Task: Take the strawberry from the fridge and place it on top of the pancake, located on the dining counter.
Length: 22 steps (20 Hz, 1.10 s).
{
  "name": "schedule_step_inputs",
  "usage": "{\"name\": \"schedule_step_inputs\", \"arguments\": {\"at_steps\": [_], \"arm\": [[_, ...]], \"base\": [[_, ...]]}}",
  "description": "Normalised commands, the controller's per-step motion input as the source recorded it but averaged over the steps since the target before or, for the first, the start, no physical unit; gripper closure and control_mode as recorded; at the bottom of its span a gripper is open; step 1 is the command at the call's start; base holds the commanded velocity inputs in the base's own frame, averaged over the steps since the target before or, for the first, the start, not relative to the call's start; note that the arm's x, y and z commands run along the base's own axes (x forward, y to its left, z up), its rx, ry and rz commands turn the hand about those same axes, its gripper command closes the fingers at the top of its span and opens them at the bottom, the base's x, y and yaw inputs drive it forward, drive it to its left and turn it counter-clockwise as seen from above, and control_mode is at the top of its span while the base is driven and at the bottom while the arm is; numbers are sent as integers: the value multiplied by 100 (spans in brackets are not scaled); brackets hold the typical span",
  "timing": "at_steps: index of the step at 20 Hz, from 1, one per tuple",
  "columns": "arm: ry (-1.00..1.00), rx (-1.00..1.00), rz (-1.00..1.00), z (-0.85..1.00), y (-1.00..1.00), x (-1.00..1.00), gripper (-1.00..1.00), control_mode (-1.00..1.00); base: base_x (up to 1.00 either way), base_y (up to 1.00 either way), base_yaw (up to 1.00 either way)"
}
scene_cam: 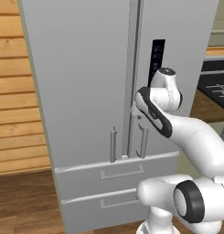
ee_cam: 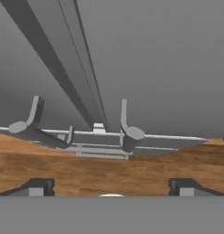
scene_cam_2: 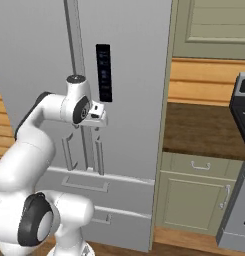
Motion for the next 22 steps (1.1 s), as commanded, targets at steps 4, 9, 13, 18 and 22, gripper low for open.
{"name": "schedule_step_inputs", "arguments": {"at_steps": [4, 9, 13, 18, 22], "arm": [[-13, 0, 0, -64, -5, 59, -100, -100], [-4, 0, 0, -60, -2, 45, -100, -100], [-7, -5, 0, -62, -6, 37, -100, -100], [-7, -1, 0, -45, -9, 26, -100, -100], [-9, 0, 0, -25, -4, 4, -100, -100]], "base": [[0, 0, 0], [0, 0, 0], [0, 0, 0], [0, 0, 0], [0, 0, 0]]}}
